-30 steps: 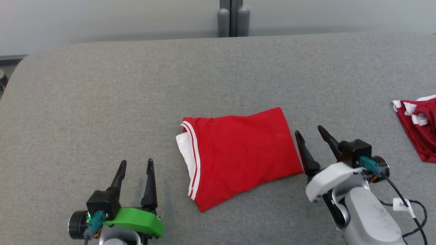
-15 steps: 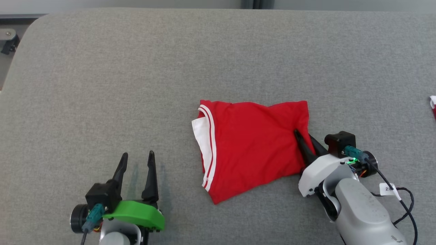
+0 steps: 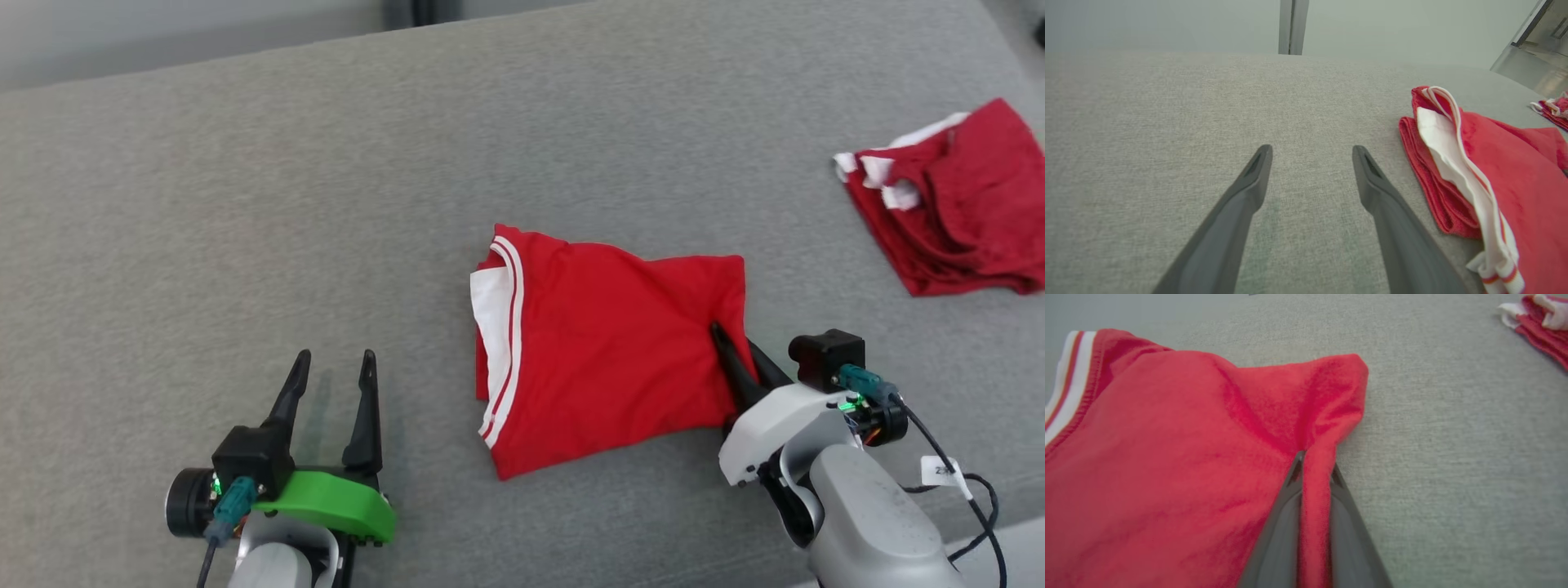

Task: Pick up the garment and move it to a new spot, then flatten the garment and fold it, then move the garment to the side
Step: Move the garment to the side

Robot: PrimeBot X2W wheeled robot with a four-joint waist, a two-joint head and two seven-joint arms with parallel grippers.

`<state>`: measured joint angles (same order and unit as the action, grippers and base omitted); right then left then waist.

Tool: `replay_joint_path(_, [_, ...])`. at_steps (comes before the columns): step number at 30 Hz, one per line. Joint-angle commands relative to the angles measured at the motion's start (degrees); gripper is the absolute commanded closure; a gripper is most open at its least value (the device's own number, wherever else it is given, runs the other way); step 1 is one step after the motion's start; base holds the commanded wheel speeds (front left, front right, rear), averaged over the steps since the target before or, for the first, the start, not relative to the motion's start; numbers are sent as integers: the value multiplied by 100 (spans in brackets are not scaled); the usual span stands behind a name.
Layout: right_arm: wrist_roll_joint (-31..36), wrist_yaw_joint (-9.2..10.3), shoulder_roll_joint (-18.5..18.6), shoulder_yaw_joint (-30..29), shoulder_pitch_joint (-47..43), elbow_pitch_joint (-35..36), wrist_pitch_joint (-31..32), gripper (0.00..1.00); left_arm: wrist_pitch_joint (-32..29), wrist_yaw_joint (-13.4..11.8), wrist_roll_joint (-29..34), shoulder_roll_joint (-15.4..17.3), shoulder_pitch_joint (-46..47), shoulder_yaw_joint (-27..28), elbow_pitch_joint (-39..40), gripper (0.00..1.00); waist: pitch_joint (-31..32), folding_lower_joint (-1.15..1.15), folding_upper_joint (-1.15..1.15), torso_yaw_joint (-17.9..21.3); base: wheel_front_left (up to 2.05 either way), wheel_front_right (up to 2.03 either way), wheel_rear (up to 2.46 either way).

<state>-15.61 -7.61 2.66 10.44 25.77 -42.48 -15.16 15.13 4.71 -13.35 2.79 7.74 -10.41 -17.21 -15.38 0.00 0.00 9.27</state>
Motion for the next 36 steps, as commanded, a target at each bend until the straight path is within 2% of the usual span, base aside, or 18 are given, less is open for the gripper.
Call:
replay_joint_path(1, [-59,22,45,9,-185,13,5,100,-2,32,59,30,93,-30,-22,0,312,0,0,1874,0,0,0])
replay_joint_path(4, [-118,19,44,-49,-260,123,3,100,-2,76,77,31,161,-123,-61,0,228,0,0,2099,0,0,0])
replay_joint_path(12, [-88,18,32,-271,-419,385,2,100,-2,137,48,35,225,-330,-231,0,78,0,0,2150,0,0,0])
replay_joint_path(18, [56,18,28,-27,87,325,-1,100,-2,105,180,36,134,-178,-200,0,-102,0,0,2107,0,0,0])
replay_joint_path(20, [246,18,61,-19,412,220,-1,100,-2,138,248,33,230,-178,-208,0,-238,0,0,1957,0,0,0])
replay_joint_path(26, [739,18,354,-372,1645,-258,-1,100,-2,192,423,34,441,-29,-210,0,-665,0,0,1541,0,0,0])
replay_joint_path(32, [1537,18,1062,-1355,2612,-1054,2,100,-2,253,553,36,635,3,-244,0,-1011,0,0,1179,0,0,0])
replay_joint_path(34, [1912,18,1296,-1864,2807,-1321,14,69,-2,264,504,37,672,20,-244,0,-1067,0,0,1075,0,0,0])
replay_joint_path(35, [2096,18,1371,-2052,2848,-1372,9,40,-2,269,487,37,688,16,-240,0,-1076,0,0,1044,0,0,0])
replay_joint_path(36, [2287,18,1417,-2314,2885,-1416,7,0,-4,274,478,34,705,5,-239,0,-1079,0,0,1018,0,0,0])
